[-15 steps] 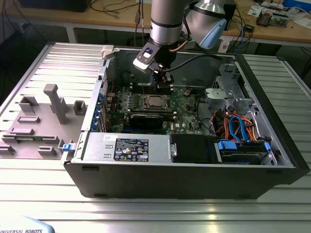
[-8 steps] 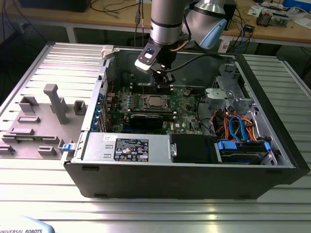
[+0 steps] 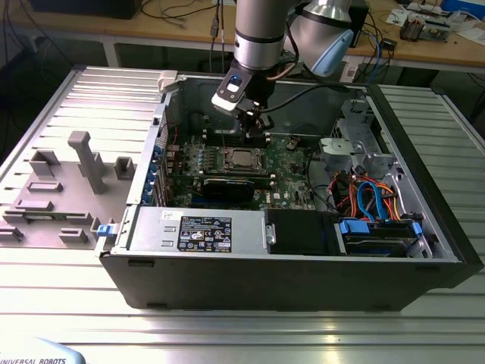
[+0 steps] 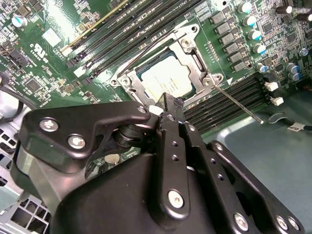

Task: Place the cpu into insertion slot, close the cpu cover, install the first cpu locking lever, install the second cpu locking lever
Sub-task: 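Install the first cpu locking lever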

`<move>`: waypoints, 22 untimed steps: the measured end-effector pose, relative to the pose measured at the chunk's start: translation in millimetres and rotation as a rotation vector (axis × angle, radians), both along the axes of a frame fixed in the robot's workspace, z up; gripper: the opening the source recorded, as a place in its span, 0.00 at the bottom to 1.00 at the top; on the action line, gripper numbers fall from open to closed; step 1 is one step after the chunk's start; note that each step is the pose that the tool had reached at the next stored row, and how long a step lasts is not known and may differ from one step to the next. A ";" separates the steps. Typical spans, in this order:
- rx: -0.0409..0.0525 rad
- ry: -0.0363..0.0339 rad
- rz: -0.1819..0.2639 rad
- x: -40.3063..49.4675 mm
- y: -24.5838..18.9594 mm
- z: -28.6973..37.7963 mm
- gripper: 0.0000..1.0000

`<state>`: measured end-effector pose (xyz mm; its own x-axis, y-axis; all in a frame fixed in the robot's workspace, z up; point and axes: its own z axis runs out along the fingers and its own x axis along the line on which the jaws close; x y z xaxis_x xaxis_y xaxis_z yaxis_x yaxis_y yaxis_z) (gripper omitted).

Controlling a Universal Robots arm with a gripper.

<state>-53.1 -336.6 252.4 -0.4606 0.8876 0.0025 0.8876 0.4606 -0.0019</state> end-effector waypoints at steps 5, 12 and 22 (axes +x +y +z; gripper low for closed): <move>0.0000 0.0000 0.000 0.0 0.0 0.0 0.11; -0.0003 0.0000 0.000 0.0 0.0 5.8 0.11; -0.0009 -0.0006 0.163 -0.1 0.0 10.3 0.11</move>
<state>-53.1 -336.7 262.7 -0.5987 0.8009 0.0014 0.8009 0.5987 -0.0019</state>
